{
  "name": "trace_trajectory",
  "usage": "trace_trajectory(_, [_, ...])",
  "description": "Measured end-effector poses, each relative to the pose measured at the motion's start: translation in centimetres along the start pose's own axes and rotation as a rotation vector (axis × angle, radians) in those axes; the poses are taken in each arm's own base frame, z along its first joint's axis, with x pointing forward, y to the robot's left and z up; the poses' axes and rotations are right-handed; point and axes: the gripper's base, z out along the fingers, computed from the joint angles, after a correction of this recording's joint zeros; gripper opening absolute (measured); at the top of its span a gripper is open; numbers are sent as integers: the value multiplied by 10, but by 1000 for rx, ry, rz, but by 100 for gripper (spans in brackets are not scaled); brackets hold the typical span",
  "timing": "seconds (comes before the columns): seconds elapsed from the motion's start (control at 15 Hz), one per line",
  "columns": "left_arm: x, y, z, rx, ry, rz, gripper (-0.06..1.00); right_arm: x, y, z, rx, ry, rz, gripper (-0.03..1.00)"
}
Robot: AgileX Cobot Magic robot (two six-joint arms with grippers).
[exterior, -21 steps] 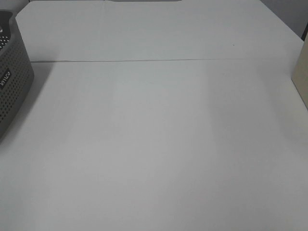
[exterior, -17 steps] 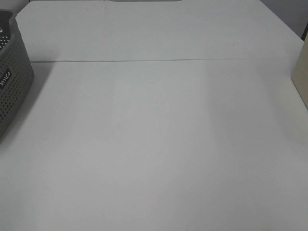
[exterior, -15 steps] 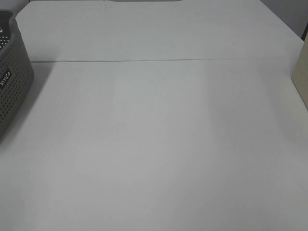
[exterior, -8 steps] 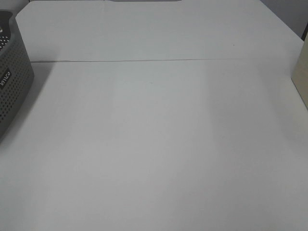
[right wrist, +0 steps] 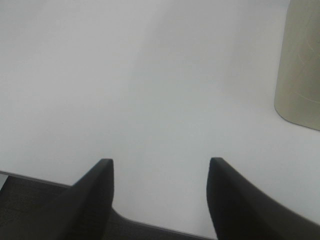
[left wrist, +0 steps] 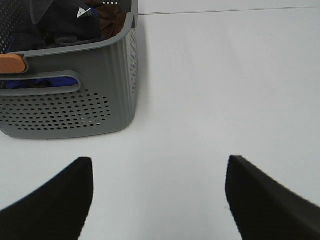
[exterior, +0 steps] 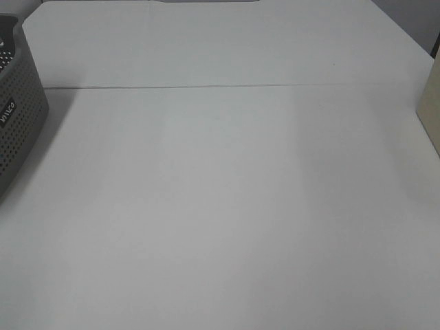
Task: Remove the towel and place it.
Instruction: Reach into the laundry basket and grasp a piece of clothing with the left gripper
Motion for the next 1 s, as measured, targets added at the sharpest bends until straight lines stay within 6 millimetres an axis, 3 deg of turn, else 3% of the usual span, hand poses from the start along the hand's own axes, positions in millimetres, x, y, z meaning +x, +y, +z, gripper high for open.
trace_trajectory(1.0, [-6, 0, -7, -8, -34, 1, 70, 0, 0, 0, 2, 0, -1, 55])
